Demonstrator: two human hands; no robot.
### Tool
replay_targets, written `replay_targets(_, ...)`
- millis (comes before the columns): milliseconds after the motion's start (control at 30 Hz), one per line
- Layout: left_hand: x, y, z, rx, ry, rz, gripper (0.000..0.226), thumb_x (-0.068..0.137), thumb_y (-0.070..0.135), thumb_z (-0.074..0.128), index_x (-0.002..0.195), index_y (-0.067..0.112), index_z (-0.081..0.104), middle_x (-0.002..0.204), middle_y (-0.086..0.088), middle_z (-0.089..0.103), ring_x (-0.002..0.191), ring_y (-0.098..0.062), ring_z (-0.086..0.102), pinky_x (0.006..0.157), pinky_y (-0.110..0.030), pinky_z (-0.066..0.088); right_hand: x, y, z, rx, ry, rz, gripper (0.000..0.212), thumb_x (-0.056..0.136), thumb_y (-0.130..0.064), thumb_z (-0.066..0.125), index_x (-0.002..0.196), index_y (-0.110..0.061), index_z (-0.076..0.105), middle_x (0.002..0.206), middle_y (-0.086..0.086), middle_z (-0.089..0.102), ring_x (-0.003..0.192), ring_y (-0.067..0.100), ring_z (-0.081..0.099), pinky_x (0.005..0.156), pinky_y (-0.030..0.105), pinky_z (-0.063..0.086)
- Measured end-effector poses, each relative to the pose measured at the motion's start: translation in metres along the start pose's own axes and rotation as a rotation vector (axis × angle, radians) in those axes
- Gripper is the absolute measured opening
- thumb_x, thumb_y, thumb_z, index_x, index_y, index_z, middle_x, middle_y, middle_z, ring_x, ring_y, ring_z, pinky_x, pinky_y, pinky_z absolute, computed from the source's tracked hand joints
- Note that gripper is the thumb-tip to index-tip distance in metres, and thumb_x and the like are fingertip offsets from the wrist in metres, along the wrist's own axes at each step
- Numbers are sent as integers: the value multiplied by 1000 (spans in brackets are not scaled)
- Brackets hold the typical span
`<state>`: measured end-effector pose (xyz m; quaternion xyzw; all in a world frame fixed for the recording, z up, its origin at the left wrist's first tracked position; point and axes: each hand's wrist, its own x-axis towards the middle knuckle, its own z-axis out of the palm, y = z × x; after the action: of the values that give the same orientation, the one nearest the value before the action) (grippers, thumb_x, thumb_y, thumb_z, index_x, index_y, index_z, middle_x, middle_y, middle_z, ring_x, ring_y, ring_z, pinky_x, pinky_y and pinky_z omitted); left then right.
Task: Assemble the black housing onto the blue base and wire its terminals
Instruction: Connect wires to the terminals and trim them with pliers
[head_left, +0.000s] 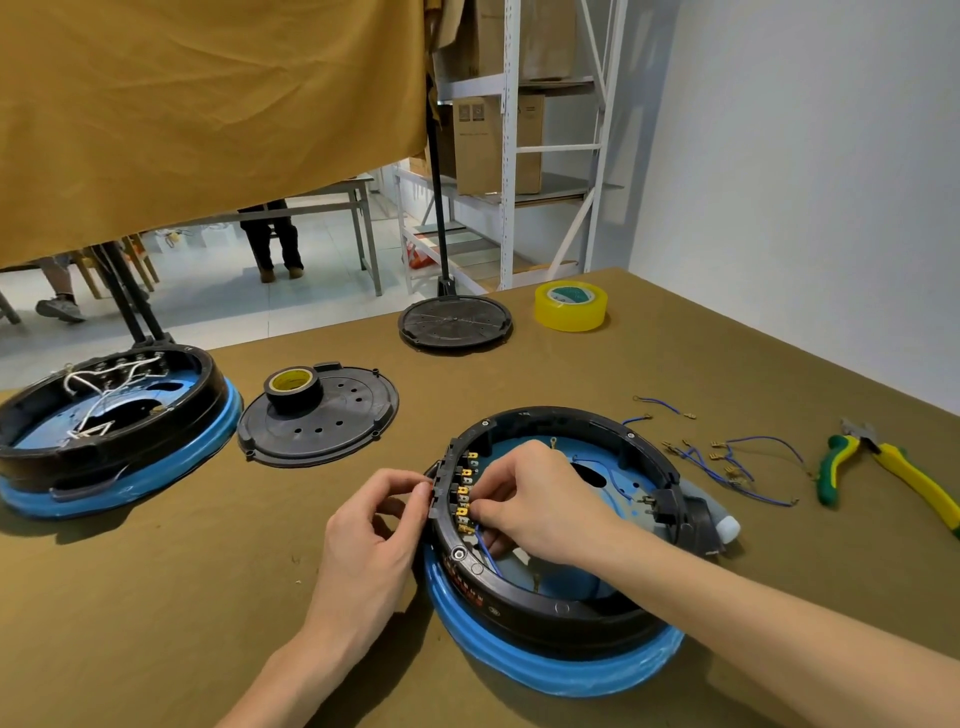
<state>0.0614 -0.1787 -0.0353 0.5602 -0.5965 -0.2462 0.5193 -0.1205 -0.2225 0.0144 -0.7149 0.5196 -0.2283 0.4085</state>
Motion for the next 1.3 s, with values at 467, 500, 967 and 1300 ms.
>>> replay_targets(467,3,-6,-2,-5,-54,-9,18,99,15,60,102,26,74,112,17,70,110,2,63,88,-16,53,3,5,1,-5,-2,-39,11,99,-8,66,95,-6,76,64,0,72,54,8,71,54,17,55)
replay_targets(500,3,-6,-2,-14,-52,-10,18,99,15,60,101,24,74,112,17,70,109,2,64,88,-15,53,4,6,1,-13,-1,-44,11,99,-8,66,95,-6,76,65,0,72,54,8,71,54,16,54)
replay_targets(967,2,-3,-3,-100,-38,-7,19,92,29,60,94,22,78,106,15,72,100,1,68,73,-11,55,3,2,3,-12,39,-29,14,95,-9,69,84,-13,76,63,0,73,57,11,73,58,22,60)
replay_targets(1300,-4,-2,-7,77,21,196,26,92,5,70,108,24,77,112,16,69,112,3,62,78,-6,51,5,3,4,26,30,-27,13,95,-8,71,84,-12,74,71,6,76,61,14,75,61,26,62)
